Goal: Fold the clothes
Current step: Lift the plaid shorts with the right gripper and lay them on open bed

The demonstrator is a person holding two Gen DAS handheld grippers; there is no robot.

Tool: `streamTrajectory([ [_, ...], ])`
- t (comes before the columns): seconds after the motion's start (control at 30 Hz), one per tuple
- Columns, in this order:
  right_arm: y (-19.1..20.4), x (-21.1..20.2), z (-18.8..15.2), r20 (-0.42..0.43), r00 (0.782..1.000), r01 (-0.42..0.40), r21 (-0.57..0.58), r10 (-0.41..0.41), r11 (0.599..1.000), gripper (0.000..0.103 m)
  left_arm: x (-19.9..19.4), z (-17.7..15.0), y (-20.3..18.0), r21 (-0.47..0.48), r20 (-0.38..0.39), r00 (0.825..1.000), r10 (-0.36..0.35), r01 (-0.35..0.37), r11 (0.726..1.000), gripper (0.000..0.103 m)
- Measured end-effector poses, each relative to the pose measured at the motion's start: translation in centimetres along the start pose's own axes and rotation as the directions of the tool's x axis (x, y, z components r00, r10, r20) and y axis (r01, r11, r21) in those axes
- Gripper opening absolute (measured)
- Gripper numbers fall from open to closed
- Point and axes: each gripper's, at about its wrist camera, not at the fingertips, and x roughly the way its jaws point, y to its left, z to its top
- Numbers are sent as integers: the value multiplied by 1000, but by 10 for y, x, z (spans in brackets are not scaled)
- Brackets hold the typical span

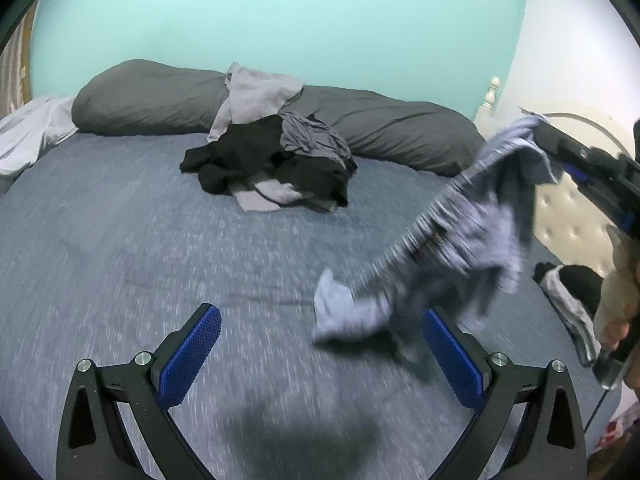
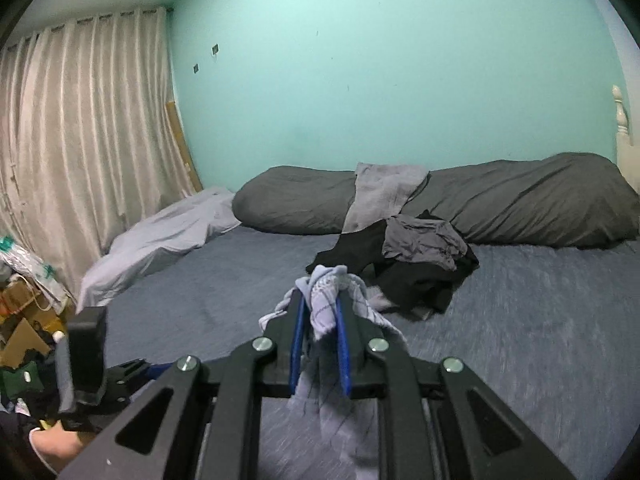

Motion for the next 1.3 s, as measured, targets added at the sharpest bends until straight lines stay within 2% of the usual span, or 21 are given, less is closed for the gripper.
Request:
streamTrajectory([
  [0.23, 30, -62, -48, -23, 999, -43, 56, 44, 998, 14, -36, -45, -12, 15, -22, 1000, -7, 7, 1000, 103],
  [0.33, 40, -78, -70, -36, 998, -53, 52, 55, 997, 14, -42, -65, -13, 1, -35, 999, -18, 18, 1000, 103],
  [0.5, 42, -94, -106, -47, 998, -27, 71, 30, 997, 14, -43, -93, -16, -10, -35, 999, -25, 24, 1000, 103],
  [0.73, 17, -95, -162, -77, 995, 81, 143, -70, 986, 14, -22, -129, -21, -18, -55, 997, -45, 44, 999, 103],
  [0.83, 0, -93, -190, -104, 989, 124, 225, -103, 966, 14, -7, -143, -18, -45, -70, 996, -52, 49, 998, 103],
  [0.97, -23, -92, -223, -126, 983, 169, 313, -135, 935, 14, 10, -155, -20, -34, -88, 995, -38, 35, 999, 103],
  [1.13, -48, -94, -252, -140, 981, 181, 410, -134, 894, 14, 20, -155, -27, -29, -61, 998, -26, 24, 999, 103],
  [1.2, -55, -93, -253, -167, 977, 195, 433, -135, 880, 14, 26, -156, -35, -5, -59, 998, -30, 30, 1000, 103],
  [1.3, -61, -98, -254, -161, 977, 200, 445, -142, 873, 16, 32, -157, -48, 45, -61, 998, -31, 34, 998, 103],
])
